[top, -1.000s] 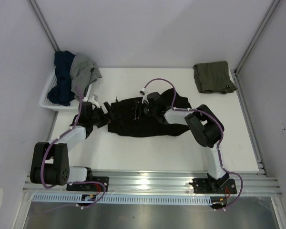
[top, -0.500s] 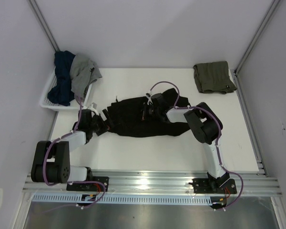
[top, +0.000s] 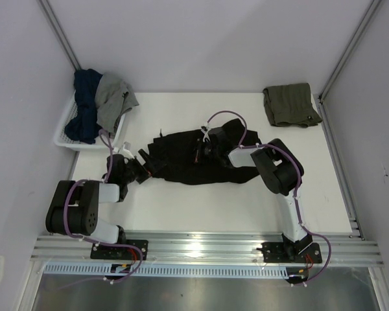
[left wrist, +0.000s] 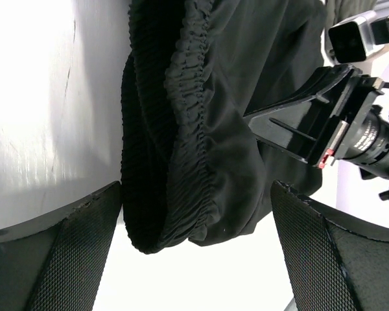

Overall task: Fold and stack the shorts
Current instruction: Fold the shorts

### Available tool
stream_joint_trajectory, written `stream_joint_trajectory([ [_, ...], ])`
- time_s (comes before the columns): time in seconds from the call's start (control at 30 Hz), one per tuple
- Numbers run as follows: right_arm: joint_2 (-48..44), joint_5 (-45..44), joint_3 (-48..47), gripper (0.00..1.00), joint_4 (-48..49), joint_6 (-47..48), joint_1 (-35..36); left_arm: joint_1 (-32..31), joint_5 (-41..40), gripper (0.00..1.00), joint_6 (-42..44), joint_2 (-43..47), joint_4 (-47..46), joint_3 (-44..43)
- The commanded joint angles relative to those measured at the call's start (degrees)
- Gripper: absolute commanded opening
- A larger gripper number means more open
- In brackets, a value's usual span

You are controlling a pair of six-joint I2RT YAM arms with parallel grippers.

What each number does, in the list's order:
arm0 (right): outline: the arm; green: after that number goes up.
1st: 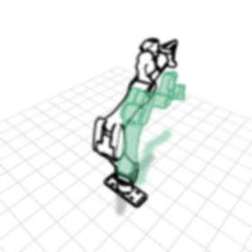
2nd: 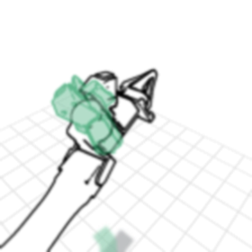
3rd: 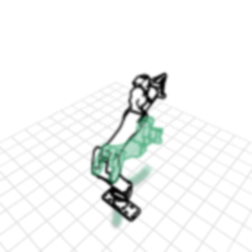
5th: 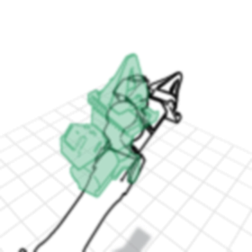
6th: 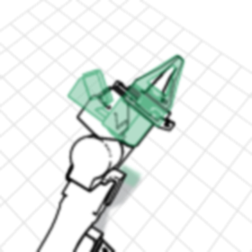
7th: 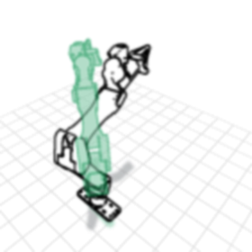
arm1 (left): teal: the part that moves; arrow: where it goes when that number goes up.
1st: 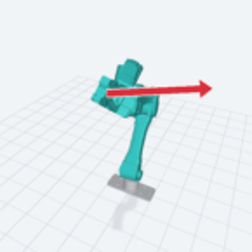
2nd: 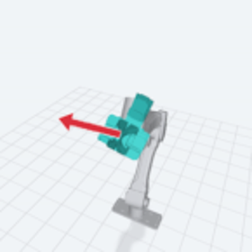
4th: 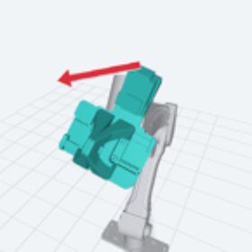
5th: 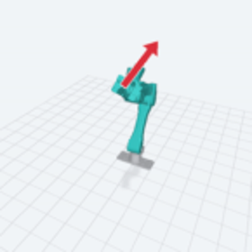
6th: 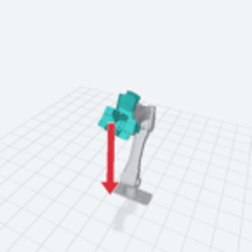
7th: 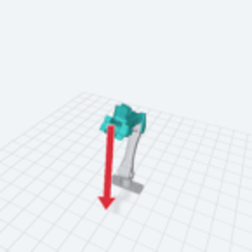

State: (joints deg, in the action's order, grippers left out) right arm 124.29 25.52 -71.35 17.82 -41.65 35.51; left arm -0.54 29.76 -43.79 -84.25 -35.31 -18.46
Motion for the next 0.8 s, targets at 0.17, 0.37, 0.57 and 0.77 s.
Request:
stream_joint_trajectory([
  [0.17,0.96,-2.84,1.04,0.00,-3.85,1.75,-0.44,0.36,-5.57,0.99,-1.30,7.41,14.44,3.96],
  [0.37,0.87,-2.75,0.34,0.00,-3.94,1.75,-0.61,0.36,-8.66,0.99,-1.73,15.60,25.90,3.07],
  [0.57,0.95,-2.58,0.07,0.00,-3.24,1.04,-0.61,-0.86,-9.54,0.99,-10.95,20.16,19.25,10.18],
  [0.77,1.04,-2.40,-0.28,0.00,-2.71,0.25,-0.61,-5.88,-14.99,0.99,-19.82,22.64,17.38,11.95],
])
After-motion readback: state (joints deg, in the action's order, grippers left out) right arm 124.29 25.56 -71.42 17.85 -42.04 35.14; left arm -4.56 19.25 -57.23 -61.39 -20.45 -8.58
